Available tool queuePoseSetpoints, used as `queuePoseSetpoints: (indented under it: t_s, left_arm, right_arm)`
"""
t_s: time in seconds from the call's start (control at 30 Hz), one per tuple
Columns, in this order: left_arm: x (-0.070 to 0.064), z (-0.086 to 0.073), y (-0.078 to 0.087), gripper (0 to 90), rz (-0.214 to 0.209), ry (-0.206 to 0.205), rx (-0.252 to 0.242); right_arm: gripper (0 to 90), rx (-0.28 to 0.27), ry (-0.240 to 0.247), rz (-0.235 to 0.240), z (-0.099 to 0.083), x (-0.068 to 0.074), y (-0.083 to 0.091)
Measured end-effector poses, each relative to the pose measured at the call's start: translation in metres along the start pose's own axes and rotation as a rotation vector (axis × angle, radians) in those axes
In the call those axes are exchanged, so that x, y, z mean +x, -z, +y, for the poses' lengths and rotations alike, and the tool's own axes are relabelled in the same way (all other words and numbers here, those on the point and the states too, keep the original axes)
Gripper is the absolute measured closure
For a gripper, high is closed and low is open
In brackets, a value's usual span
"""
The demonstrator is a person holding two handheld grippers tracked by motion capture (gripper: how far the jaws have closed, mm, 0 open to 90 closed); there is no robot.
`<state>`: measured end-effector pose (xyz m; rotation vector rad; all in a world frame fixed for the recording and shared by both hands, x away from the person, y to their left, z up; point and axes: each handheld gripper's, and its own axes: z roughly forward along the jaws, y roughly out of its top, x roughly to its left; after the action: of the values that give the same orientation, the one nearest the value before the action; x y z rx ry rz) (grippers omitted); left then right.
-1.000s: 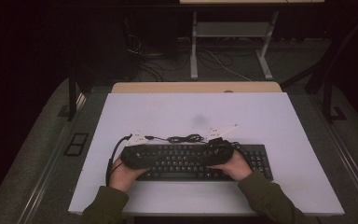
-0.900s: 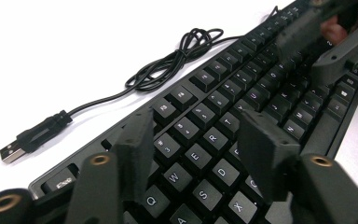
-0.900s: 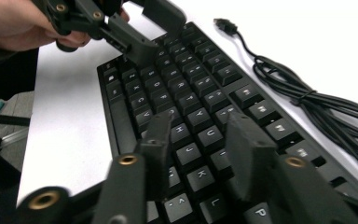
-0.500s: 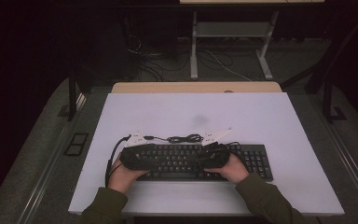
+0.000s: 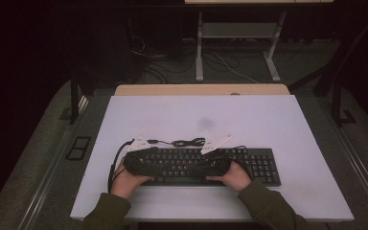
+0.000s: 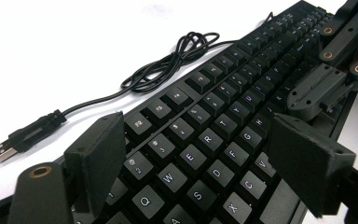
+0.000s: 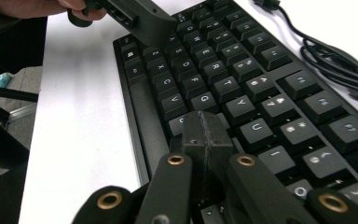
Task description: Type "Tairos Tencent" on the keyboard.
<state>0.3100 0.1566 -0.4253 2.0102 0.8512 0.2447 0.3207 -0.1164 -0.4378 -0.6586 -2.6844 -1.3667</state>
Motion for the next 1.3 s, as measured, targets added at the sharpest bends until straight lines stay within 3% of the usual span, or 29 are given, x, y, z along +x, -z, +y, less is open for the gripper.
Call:
queuePoseSetpoints:
  t_s: [0.57, 1.3]
  left_arm:
    - [0.0005, -0.0001, -0.0001, 18.8, 0.002, -0.007, -0.004]
    - [0.0008, 0.0008, 0.0011, 19.4, 0.007, -0.010, -0.013]
  right_arm:
    - [89.4, 0.049, 0.019, -0.006, -0.0003, 0.0051, -0.0086]
    - [85.7, 0.023, 0.023, -0.001, 0.0009, 0.0034, -0.0034]
